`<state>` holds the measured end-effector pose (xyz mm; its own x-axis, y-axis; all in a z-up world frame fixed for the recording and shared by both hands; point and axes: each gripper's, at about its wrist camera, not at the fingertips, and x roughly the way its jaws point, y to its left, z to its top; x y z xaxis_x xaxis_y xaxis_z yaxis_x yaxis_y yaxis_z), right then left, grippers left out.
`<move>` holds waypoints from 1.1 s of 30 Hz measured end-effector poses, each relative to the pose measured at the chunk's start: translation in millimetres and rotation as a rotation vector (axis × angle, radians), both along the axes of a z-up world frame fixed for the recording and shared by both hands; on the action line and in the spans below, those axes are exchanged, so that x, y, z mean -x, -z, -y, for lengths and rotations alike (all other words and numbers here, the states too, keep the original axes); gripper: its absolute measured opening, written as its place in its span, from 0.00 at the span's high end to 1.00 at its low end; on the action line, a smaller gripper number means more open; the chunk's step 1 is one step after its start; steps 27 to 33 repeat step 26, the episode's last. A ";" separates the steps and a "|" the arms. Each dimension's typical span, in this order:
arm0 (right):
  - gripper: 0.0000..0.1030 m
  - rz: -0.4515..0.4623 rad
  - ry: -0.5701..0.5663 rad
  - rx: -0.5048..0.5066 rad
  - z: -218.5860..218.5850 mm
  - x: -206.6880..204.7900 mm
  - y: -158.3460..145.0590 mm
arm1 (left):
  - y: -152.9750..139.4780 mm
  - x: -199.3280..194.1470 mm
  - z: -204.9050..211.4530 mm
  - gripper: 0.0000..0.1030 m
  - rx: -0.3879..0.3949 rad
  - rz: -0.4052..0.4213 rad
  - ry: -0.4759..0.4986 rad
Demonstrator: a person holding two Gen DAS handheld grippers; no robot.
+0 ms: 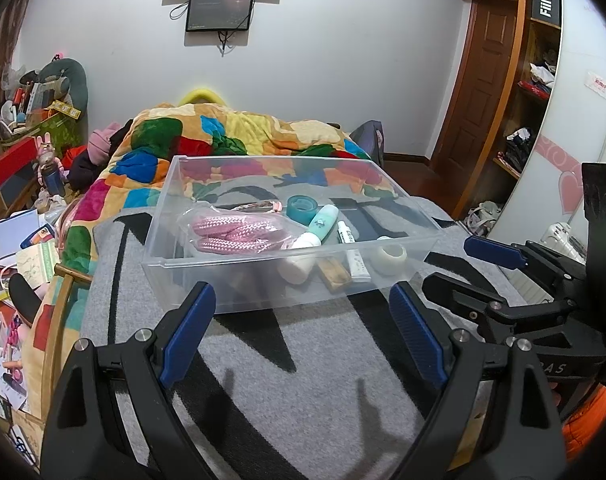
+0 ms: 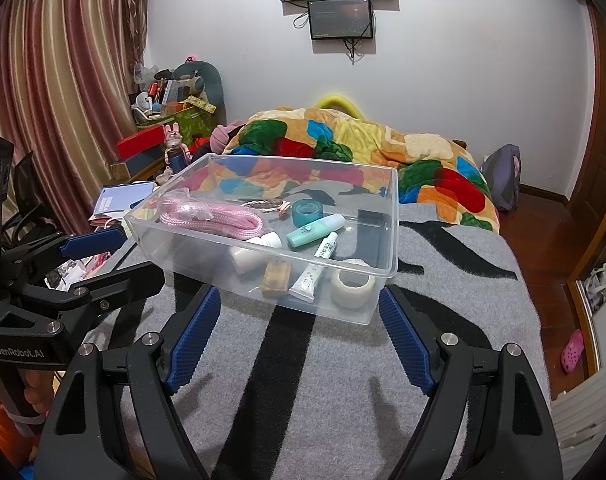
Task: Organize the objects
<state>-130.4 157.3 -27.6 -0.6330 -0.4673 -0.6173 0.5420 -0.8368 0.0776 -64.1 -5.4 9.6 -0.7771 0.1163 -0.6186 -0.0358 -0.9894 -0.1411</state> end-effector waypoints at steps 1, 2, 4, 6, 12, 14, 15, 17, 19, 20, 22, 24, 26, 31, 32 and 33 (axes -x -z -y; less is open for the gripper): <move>0.23 0.000 -0.001 0.000 0.2 -0.2 0.3 | 0.0 0.0 -0.1 0.13 -0.001 -0.001 0.001; 0.23 -0.001 0.000 -0.001 0.3 -0.5 0.5 | -0.3 -0.6 -0.1 0.13 -0.002 -0.002 0.002; 0.23 0.000 0.001 0.001 0.0 -0.4 0.3 | -1.1 -1.1 -0.6 0.13 -0.004 -0.004 0.004; 0.23 0.000 0.000 0.000 -0.2 -0.4 0.1 | -3.1 -2.2 0.4 0.13 -0.005 -0.007 0.007; 0.23 -0.001 0.000 0.000 0.2 -0.5 0.6 | -4.9 -2.8 0.2 0.13 -0.010 -0.004 0.014; 0.23 0.000 0.000 0.001 0.4 -0.4 0.8 | -4.9 -2.8 -0.2 0.13 -0.009 -0.001 0.017; 0.23 0.000 0.000 0.000 0.0 -0.4 0.3 | -4.8 -2.5 -0.1 0.13 -0.009 0.002 0.019; 0.23 0.001 0.001 0.000 0.4 -0.5 0.7 | -4.9 -2.9 -0.4 0.13 -0.009 0.002 0.023; 0.23 0.001 0.000 0.001 0.3 -0.4 0.6 | -4.9 -3.0 -0.7 0.13 -0.010 0.001 0.023; 0.23 0.000 0.000 0.000 0.1 -0.3 0.4 | -4.8 -3.6 -0.5 0.13 -0.011 0.000 0.024; 0.23 0.002 0.000 0.001 0.1 -0.7 0.6 | -4.9 -4.0 -0.3 0.13 -0.011 -0.002 0.026; 0.23 0.004 0.001 0.001 0.0 -1.3 1.1 | -4.5 -4.9 0.3 0.13 -0.009 -0.002 0.022; 0.23 0.006 0.001 0.001 -0.4 -1.5 1.7 | -4.3 -5.0 0.8 0.13 -0.010 0.001 0.019; 0.23 0.006 0.001 0.001 -0.4 -1.5 1.7 | -4.3 -5.0 0.8 0.13 -0.010 0.001 0.019; 0.23 0.006 0.001 0.001 -0.4 -1.5 1.7 | -4.3 -5.0 0.8 0.13 -0.010 0.001 0.019; 0.23 0.006 0.001 0.001 -0.4 -1.5 1.7 | -4.3 -5.0 0.8 0.13 -0.010 0.001 0.019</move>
